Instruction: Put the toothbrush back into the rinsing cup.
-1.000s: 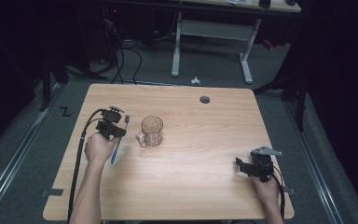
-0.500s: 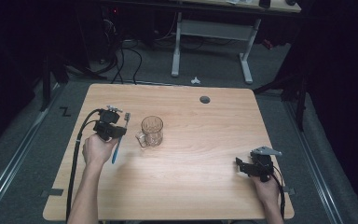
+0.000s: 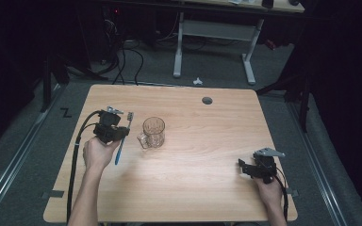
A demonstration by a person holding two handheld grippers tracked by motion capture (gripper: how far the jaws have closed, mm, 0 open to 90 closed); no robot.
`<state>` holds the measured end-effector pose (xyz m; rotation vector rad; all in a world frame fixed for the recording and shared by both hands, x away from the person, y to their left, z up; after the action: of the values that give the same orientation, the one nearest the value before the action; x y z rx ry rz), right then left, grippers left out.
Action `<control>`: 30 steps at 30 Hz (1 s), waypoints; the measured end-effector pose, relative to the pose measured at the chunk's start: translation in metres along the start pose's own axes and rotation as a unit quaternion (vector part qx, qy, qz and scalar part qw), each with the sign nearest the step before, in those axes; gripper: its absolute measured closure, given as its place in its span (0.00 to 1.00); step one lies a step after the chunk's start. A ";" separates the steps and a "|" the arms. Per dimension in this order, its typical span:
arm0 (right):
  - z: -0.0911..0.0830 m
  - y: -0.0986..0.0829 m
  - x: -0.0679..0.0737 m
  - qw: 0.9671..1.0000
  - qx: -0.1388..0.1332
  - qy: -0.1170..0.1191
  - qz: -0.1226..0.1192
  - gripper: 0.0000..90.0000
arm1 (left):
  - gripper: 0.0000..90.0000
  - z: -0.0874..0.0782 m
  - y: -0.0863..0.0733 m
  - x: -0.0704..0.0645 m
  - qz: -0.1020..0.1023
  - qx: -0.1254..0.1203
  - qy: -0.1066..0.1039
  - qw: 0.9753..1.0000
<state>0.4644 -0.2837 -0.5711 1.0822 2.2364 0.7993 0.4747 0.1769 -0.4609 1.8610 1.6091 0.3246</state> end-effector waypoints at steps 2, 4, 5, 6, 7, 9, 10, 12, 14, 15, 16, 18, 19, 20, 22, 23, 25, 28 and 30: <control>0.000 0.000 0.000 1.000 0.000 0.000 0.000 0.32 | 0.90 -0.003 0.000 -0.002 0.001 -0.004 -0.003 1.000; 0.000 0.000 0.000 1.000 0.000 0.000 0.000 0.32 | 0.90 -0.005 0.000 -0.004 0.002 -0.006 -0.006 1.000; 0.000 0.000 0.000 1.000 0.000 0.000 0.000 0.32 | 0.90 -0.006 0.000 -0.005 0.004 -0.008 -0.007 1.000; 0.000 0.000 0.000 1.000 0.000 0.000 0.000 0.32 | 0.90 -0.007 0.000 -0.006 0.004 -0.010 -0.008 1.000; 0.000 0.000 0.000 1.000 0.000 0.000 0.000 0.32 | 0.90 -0.009 0.000 -0.008 0.005 -0.012 -0.012 1.000; 0.000 0.000 0.000 1.000 0.000 0.000 0.000 0.32 | 0.90 -0.012 0.000 -0.010 0.005 -0.017 -0.016 1.000; 0.000 0.000 0.000 1.000 0.000 0.000 0.000 0.32 | 0.90 -0.013 0.001 -0.012 0.005 -0.019 -0.019 1.000; 0.000 0.000 0.000 1.000 0.000 0.000 0.000 0.32 | 0.90 -0.015 0.001 -0.014 0.005 -0.024 -0.023 0.999; 0.000 0.000 0.000 1.000 0.000 0.000 0.000 0.32 | 0.89 -0.017 0.002 -0.016 0.006 -0.029 -0.028 0.999; 0.000 0.000 0.000 1.000 0.000 0.000 0.000 0.32 | 0.89 -0.019 0.002 -0.017 0.004 -0.032 -0.031 0.999; 0.000 0.000 0.000 1.000 0.000 0.000 0.000 0.32 | 0.89 -0.019 0.002 -0.018 0.005 -0.033 -0.033 0.999; 0.000 0.000 0.000 1.000 0.000 0.000 0.000 0.32 | 0.89 -0.020 0.002 -0.019 0.007 -0.034 -0.035 0.999; 0.000 0.000 0.000 1.000 0.000 0.000 0.000 0.32 | 0.90 -0.020 0.002 -0.020 0.007 -0.035 -0.035 0.999; 0.000 0.000 0.000 1.000 0.000 0.000 0.000 0.32 | 0.90 -0.021 0.003 -0.020 0.006 -0.036 -0.036 0.999; 0.000 0.000 0.000 1.000 0.000 0.000 0.000 0.32 | 0.90 -0.022 0.003 -0.021 0.005 -0.039 -0.039 0.998; 0.000 0.000 0.000 1.000 0.000 0.000 0.000 0.32 | 0.90 -0.022 0.003 -0.021 0.006 -0.040 -0.040 0.998; 0.000 0.000 0.000 1.000 0.000 0.000 0.000 0.32 | 0.90 -0.023 0.004 -0.023 0.007 -0.043 -0.043 0.998; 0.000 0.000 0.000 1.000 0.000 0.000 0.000 0.32 | 0.89 -0.024 0.004 -0.025 0.008 -0.046 -0.046 0.998; 0.000 0.000 0.000 1.000 0.000 -0.001 0.000 0.32 | 0.90 -0.024 0.005 -0.027 0.009 -0.048 -0.048 0.998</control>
<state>0.4645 -0.2837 -0.5710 1.0824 2.2350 0.7994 0.4588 0.1582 -0.4335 1.7923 1.4872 0.3117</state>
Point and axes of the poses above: each handheld gripper's, and its own axes: z roughly forward along the jaws, y roughly out of its top, x roughly to its left, the point moved 10 cm from there along z, roughly forward along the jaws, and after that the axes turned 14 degrees about -z, right-handed, at the moved point
